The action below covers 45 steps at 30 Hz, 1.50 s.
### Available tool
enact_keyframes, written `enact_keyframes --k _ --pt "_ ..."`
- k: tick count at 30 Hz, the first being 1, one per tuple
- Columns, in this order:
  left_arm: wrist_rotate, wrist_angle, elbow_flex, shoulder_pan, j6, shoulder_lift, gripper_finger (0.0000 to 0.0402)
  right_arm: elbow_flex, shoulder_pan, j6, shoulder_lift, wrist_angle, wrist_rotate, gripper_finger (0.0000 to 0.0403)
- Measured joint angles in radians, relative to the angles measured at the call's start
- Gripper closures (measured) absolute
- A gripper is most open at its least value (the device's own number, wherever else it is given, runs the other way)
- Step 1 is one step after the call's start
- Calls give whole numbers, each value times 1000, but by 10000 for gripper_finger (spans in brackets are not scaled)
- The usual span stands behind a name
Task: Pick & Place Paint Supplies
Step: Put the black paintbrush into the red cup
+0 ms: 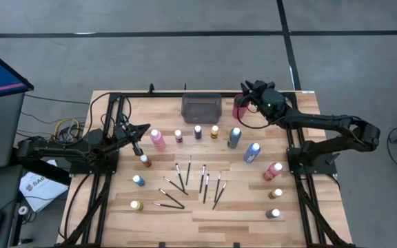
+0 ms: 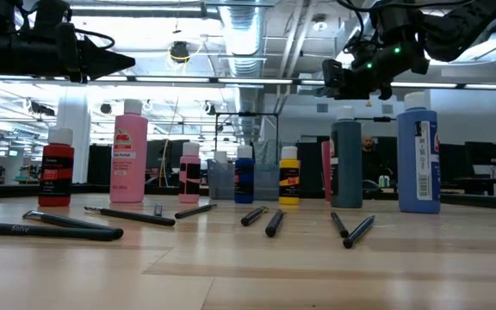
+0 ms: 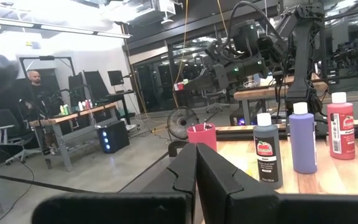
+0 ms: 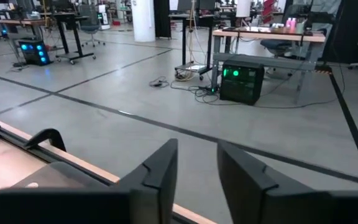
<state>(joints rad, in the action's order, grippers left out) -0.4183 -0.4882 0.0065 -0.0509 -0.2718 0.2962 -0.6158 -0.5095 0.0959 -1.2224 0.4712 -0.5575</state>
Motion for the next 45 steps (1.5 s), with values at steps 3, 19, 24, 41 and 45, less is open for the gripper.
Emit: enact_keyframes --k 3,19,24,41,45 --pt "0 -1 0 0 0 0 399 -68 38 9 33 -113 0 266" --pt "0 -4 0 0 0 0 399 -864 575 962 -242 -1491 -8 247" --pt "0 -4 0 0 0 0 399 -924 707 1339 -398 -1590 115 244" --pt "0 -6 0 0 0 0 399 -934 835 1941 -681 -1660 379 223" --pt "0 -7 0 0 0 0 399 -933 822 1944 -722 -1656 410 224"
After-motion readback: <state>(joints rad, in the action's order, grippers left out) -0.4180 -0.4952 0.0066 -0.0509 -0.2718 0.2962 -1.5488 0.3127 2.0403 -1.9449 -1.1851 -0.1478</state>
